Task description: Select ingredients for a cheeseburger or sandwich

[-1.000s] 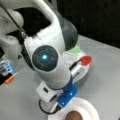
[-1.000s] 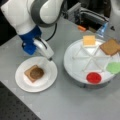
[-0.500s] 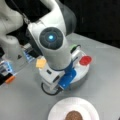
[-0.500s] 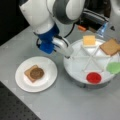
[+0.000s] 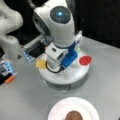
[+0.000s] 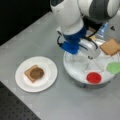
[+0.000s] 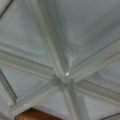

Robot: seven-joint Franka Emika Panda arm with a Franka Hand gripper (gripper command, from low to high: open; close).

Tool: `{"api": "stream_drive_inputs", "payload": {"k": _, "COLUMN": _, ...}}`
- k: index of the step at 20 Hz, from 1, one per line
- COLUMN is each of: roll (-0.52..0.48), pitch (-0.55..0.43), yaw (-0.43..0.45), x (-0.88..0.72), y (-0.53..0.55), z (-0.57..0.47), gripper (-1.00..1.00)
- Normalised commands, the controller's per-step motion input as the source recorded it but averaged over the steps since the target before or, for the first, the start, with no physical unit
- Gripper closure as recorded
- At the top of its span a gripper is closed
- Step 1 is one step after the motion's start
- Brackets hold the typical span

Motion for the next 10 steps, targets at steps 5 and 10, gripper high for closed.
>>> {"api": "stream_drive_inputs", "payload": {"k": 5, "roll": -0.215, "pitch": -0.228, "yaw": 0.063, "x": -0.4, "y": 0.13, "z": -0.13, "gripper": -1.0}}
{"api": "stream_drive_inputs", "payload": {"k": 10, "roll": -0.215, "pitch": -0.222, "yaw": 0.111, "x": -0.32, "y": 0.05, "z": -0.14, "gripper": -1.0}}
